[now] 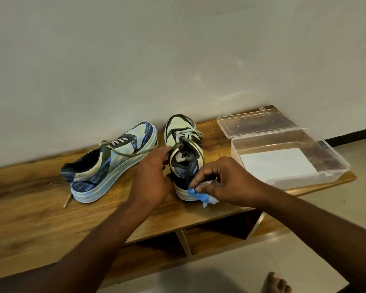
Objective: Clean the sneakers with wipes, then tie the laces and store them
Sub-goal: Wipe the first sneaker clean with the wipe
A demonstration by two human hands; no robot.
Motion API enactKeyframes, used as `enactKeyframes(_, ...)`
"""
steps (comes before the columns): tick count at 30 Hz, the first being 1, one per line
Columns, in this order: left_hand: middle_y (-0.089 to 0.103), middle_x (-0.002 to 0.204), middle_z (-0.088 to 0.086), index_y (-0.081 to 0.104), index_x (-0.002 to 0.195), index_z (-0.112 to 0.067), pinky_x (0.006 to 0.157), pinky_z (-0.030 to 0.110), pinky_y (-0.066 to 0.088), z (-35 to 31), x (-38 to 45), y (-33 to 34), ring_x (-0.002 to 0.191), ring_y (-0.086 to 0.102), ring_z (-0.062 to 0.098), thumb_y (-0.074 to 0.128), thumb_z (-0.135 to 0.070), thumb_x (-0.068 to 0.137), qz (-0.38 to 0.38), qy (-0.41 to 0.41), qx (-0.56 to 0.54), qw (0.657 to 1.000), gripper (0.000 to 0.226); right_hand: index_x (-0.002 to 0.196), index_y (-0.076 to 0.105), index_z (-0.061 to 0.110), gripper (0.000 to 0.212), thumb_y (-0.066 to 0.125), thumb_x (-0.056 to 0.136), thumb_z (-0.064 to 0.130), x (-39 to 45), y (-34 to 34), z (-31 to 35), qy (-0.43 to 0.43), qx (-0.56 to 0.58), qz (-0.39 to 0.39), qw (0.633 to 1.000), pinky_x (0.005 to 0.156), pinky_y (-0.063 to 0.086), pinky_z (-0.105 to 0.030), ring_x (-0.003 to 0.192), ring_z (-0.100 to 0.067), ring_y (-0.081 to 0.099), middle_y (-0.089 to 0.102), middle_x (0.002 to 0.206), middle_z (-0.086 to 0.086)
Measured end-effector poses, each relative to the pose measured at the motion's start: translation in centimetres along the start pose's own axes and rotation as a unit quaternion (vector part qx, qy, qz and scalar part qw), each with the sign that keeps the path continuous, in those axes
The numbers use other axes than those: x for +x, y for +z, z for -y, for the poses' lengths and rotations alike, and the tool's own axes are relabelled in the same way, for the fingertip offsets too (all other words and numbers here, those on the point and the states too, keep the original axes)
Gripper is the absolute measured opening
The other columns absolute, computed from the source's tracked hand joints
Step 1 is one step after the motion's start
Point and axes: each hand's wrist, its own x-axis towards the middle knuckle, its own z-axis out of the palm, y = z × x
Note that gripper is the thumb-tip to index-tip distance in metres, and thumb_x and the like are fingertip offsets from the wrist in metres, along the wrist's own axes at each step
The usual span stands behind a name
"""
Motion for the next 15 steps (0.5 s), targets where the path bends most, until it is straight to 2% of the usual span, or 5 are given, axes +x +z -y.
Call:
enactKeyframes(3,0.061,0.138,-0.005,0.055,0.146,-0.022,0.095,0.033,0.058,-0.3,-1.2,-0.7,0.122,0.06,0.01,0.08,0.001,0.073,-0.002,-0.015,-0.002,1.0,0.081,0.093,0.083,0.019,0.015,0.084,0.083,0.009,0.4,-1.1,0.7,0.0,-0.017,0.021,1.0,0.078,0.058,-0.02,0.087,-0.001,0.073,0.079,0.09,0.011)
enactKeyframes(5,0.062,0.135,-0.01,0.057,0.144,-0.027,0.09,0.027,0.059,-0.6,-1.8,-1.3,0.119,0.06,0.004,0.085,-0.009,0.074,-0.001,-0.011,-0.008,1.0,0.078,0.093,0.082,0.018,0.018,0.086,0.08,0.007,0.6,-2.7,1.0,0.0,-0.012,-0.009,1.0,0.078,0.061,-0.025,0.085,-0.003,0.074,0.079,0.089,0.011)
enactKeyframes(7,0.067,0.124,-0.014,0.062,0.137,-0.031,0.085,0.021,0.059,-1.2,-2.3,-1.9,0.11,0.064,0.0,0.09,-0.019,0.074,-0.013,-0.046,-0.04,0.998,0.069,0.095,0.081,0.017,0.023,0.087,0.077,0.003,0.5,-3.6,1.3,0.0,-0.009,-0.062,0.998,0.077,0.063,-0.029,0.082,-0.005,0.075,0.079,0.089,0.008)
enactKeyframes(12,0.075,0.105,-0.016,0.071,0.111,-0.035,0.074,0.016,0.058,-2.1,-3.3,-2.1,0.097,0.072,-0.002,0.091,-0.04,0.074,-0.024,-0.136,-0.192,0.972,0.042,0.099,0.081,0.018,0.023,0.086,0.079,0.008,0.6,-2.7,1.7,-0.127,-0.091,-0.175,0.972,0.07,0.059,-0.022,0.084,-0.007,0.073,0.077,0.094,0.009)
enactKeyframes(15,0.077,0.106,-0.015,0.073,0.111,-0.035,0.082,0.027,0.062,-2.0,-3.2,-1.6,0.096,0.073,-0.002,0.085,-0.045,0.078,-0.029,-0.144,-0.22,0.964,0.036,0.097,0.081,0.013,0.023,0.085,0.077,0.004,1.0,-1.2,1.5,-0.196,-0.147,-0.174,0.954,0.068,0.058,-0.03,0.082,-0.011,0.07,0.074,0.093,0.004)
